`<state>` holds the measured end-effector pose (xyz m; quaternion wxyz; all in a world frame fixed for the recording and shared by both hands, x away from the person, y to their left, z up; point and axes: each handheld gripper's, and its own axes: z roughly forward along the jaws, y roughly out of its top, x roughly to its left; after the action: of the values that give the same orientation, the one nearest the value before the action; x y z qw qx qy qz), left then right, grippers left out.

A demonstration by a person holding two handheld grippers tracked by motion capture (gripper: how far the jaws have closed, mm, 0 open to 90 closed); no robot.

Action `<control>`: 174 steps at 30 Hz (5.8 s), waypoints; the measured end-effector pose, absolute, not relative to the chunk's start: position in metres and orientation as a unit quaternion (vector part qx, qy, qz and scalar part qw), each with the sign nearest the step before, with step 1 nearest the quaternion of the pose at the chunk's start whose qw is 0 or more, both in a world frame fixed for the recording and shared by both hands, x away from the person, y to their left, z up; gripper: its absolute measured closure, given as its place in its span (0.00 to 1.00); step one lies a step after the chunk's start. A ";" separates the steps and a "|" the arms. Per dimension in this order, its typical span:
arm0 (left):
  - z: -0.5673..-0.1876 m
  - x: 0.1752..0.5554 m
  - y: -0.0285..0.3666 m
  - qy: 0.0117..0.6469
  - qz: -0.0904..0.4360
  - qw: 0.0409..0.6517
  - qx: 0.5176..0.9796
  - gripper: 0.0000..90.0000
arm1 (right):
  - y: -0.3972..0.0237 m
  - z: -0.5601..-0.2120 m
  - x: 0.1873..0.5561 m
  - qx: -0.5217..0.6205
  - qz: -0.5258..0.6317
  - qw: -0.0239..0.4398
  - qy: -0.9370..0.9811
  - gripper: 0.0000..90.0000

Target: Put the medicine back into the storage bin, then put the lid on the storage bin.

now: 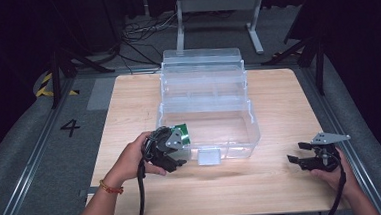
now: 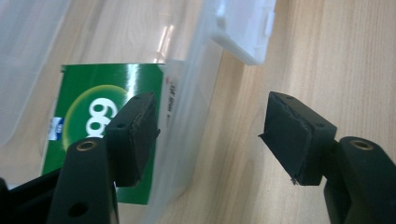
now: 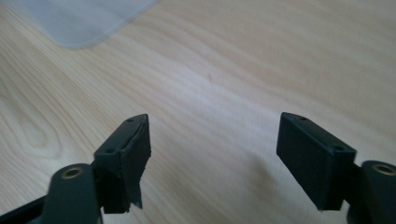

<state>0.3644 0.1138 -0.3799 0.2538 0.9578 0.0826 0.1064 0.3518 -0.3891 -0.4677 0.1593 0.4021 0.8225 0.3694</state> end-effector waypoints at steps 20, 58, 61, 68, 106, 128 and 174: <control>-0.391 0.379 0.131 0.126 0.093 0.272 0.950 0.73 | -0.291 -0.316 0.462 0.255 0.445 0.210 0.832 0.46; -0.396 0.391 0.135 0.135 0.063 0.276 0.949 0.87 | -0.196 -0.324 0.566 0.223 0.331 0.175 0.900 0.75; -0.396 0.391 0.135 0.139 0.057 0.278 0.949 0.87 | -0.192 -0.323 0.568 0.193 0.320 0.173 0.911 0.80; -0.397 0.392 0.135 0.144 0.054 0.282 0.947 0.86 | -0.186 -0.317 0.574 0.165 0.292 0.159 0.928 0.84; -0.405 0.386 0.126 0.153 0.050 0.292 0.943 0.82 | -0.170 -0.296 0.540 0.082 0.233 0.185 0.951 0.99; -0.404 0.383 0.124 0.153 0.052 0.289 0.943 0.81 | -0.174 -0.282 0.504 0.062 0.249 0.199 0.946 0.99; -0.404 0.366 0.112 0.162 0.069 0.285 0.942 0.79 | -0.179 -0.285 0.418 0.031 0.270 0.242 0.932 0.99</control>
<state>0.3663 0.1116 -0.4041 0.2854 0.9421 0.1619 0.0695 0.4175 -0.1791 -0.2848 0.2419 0.0314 0.9315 0.2697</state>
